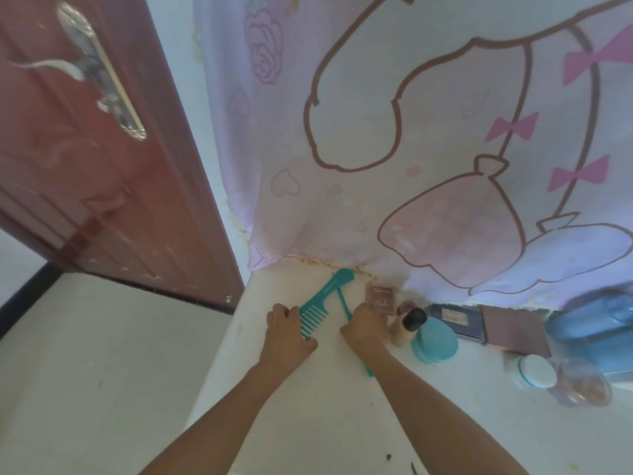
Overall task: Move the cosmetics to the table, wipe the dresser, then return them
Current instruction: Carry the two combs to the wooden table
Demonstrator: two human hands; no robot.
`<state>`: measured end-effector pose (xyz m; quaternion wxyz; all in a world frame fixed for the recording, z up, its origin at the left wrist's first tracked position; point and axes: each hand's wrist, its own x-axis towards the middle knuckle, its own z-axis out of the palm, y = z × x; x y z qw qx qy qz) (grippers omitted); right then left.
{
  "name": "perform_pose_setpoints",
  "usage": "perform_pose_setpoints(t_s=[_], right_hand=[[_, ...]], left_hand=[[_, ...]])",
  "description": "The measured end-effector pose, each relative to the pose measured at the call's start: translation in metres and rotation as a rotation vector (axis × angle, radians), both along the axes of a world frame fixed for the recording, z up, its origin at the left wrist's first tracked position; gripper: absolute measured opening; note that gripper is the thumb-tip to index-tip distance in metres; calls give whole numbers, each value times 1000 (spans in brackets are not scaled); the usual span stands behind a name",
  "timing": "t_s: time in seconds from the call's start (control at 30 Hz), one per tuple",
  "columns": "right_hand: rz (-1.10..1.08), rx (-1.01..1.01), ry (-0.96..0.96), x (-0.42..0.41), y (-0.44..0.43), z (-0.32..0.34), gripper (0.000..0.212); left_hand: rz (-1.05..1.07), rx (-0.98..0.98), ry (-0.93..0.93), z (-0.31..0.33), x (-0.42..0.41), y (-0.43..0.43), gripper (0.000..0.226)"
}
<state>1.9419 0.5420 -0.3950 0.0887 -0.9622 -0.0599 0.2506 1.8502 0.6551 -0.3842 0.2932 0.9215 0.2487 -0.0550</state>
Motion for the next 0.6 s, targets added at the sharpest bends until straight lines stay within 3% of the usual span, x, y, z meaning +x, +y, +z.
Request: perform_pose_setpoints(t_s=[0.17,0.33,0.6], right_hand=[[-50,107,44,-2,2,10,15],[-19,183,73,-9,2,34,20],[138,207,-44,-28,20,59,28]], left_hand=[[43,-9,-37,0,-13,6,42],[128,-26,-96,-3,-28,15,39],[292,-54,-179,3,-59,31,41]])
